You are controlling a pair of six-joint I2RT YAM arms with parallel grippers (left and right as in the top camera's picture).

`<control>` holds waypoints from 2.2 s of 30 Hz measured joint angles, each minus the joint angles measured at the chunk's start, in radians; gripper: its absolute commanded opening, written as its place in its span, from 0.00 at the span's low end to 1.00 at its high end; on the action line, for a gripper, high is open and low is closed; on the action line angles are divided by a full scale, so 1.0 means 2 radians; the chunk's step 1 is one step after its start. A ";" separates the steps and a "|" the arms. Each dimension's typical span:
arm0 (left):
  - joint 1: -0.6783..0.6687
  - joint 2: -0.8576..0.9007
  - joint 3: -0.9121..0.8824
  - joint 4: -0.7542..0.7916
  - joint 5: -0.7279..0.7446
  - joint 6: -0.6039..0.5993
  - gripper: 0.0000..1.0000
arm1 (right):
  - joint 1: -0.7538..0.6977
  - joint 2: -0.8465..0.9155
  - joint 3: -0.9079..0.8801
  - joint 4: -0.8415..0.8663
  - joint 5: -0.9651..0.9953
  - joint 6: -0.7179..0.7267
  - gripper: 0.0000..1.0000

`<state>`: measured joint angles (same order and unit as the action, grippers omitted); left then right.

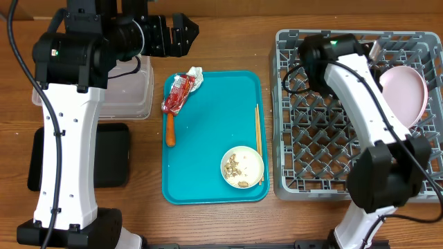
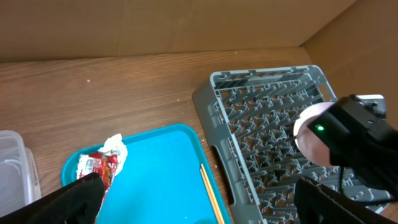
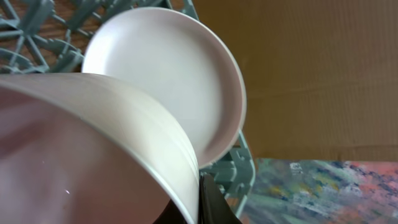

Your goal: Sort waste into correct bins and load items into the dishwasher

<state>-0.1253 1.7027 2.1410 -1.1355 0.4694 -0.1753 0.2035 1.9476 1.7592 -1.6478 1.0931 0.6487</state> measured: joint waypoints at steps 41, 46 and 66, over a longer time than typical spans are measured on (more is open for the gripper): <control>0.002 0.000 0.000 -0.066 -0.001 0.011 1.00 | 0.028 0.063 -0.013 0.013 0.042 -0.010 0.04; 0.002 0.000 0.000 -0.068 -0.001 0.011 1.00 | 0.021 0.063 -0.013 0.000 0.046 -0.011 0.04; 0.002 0.001 0.000 -0.083 -0.001 0.028 1.00 | 0.004 0.063 -0.016 -0.018 0.043 -0.010 0.04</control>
<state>-0.1215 1.7039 2.1410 -1.3018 0.4667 -0.1188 0.2119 2.0731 1.7275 -1.6836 1.1797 0.6277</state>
